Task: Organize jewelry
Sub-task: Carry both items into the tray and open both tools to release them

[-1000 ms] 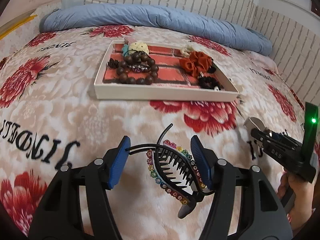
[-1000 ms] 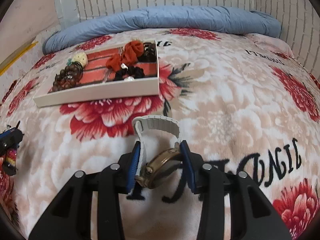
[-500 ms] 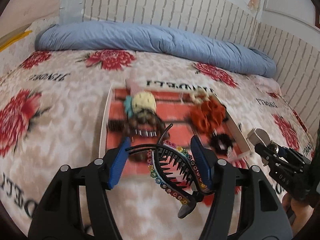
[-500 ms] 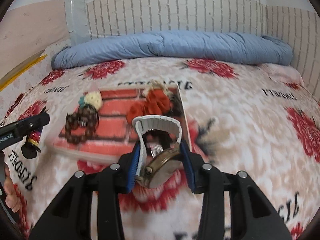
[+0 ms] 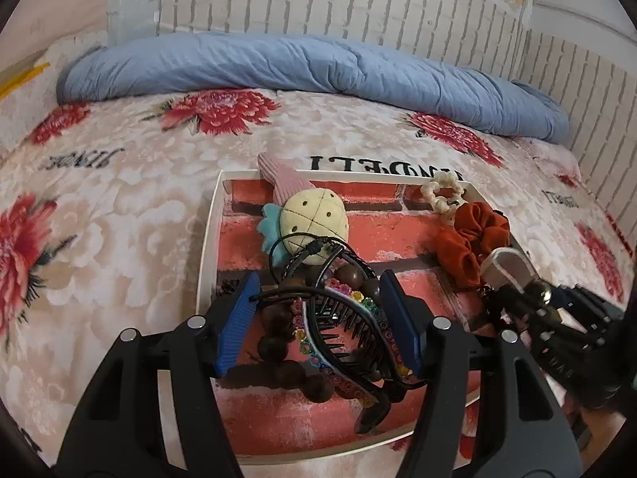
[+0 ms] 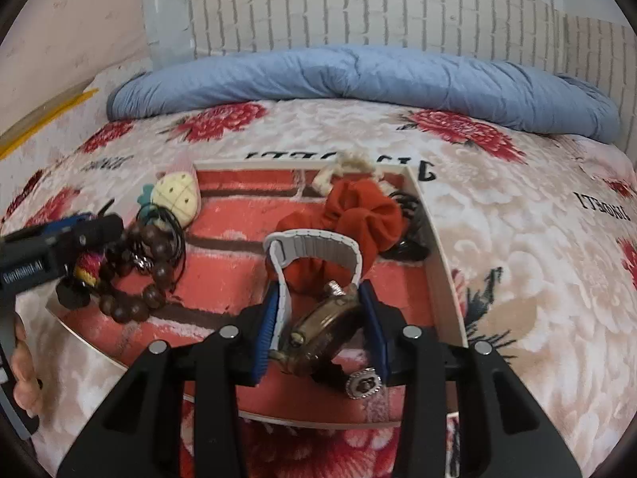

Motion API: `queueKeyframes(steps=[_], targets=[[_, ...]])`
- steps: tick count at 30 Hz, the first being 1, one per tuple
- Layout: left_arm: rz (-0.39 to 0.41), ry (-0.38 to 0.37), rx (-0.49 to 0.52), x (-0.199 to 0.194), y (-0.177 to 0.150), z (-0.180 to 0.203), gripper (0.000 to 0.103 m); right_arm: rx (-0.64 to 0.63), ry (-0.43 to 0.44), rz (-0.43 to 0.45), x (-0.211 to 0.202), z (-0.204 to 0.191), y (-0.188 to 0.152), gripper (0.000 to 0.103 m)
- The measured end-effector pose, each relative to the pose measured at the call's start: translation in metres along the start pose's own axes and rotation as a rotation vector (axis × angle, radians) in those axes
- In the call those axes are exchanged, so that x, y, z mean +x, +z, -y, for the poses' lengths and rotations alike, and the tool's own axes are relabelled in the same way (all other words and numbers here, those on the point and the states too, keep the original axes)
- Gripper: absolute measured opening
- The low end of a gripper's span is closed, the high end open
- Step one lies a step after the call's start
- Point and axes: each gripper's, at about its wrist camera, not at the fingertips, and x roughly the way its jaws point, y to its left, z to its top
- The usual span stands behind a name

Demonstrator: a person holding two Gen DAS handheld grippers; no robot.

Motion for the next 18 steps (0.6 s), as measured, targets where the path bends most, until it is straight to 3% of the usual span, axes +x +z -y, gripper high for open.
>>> queueKeyframes(steps=[12,18], targets=[[-0.012,0.079,-0.004,0.019,-0.011,-0.013,0.062,0.027,-0.034,0.016,0.007,0.01,-0.003,0.04],[0.015,0.136,0.056,0.019,-0.015,-0.003,0.063,0.042,-0.039,0.006,0.014,0.014,-0.005,0.04]])
